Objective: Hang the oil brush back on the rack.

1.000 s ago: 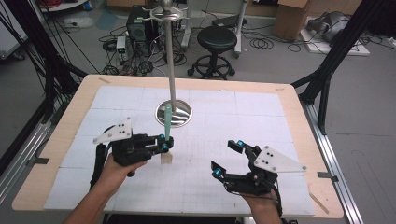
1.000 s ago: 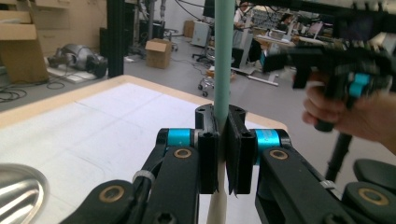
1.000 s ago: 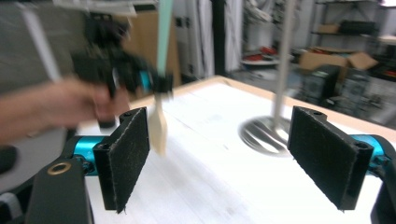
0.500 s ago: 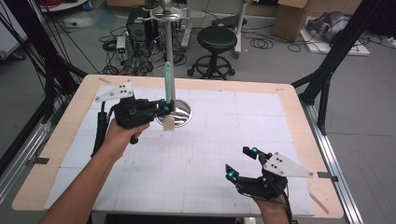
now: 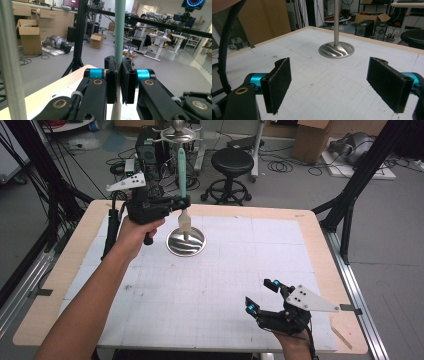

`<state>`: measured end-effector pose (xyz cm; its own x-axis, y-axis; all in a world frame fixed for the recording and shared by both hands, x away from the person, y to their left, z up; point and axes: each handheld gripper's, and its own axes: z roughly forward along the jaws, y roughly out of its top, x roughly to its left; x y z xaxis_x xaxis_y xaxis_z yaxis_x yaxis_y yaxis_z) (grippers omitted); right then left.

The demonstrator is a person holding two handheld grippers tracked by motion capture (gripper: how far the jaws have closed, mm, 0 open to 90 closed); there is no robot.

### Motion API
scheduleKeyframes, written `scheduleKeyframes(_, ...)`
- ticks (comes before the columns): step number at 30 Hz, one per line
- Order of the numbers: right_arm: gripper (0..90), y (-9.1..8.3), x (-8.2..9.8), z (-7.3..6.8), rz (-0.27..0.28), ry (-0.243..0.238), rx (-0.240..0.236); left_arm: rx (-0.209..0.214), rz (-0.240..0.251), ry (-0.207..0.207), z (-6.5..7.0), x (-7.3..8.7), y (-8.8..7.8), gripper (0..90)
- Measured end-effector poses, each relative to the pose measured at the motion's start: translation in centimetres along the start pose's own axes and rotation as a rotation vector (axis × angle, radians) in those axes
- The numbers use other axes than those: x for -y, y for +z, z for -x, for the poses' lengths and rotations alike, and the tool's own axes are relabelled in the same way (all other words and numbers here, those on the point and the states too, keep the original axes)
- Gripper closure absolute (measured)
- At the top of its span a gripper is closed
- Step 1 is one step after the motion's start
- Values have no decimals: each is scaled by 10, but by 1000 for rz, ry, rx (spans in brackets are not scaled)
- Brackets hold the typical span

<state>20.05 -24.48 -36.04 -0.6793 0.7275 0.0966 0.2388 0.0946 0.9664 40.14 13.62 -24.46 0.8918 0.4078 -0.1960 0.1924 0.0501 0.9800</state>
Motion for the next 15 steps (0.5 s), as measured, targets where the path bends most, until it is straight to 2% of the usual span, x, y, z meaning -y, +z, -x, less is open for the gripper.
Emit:
scheduleKeyframes(3, 185, 0, 0, 1, 4, 5, 0, 0, -8, -7, -6, -2, 4, 842)
scheduleKeyframes(9, 185, -1, 1, 2, 7, 11, 2, -3, 6, -30, -14, -1, 7, 842)
scheduleKeyframes(12, 185, -1, 1, 3, 8, 13, 1, -8, -5, -34, -18, 1, 8, 842)
scheduleKeyframes(15, 185, -1, 2, 3, 6, 14, 2, -4, 7, -43, -21, 1, 8, 842)
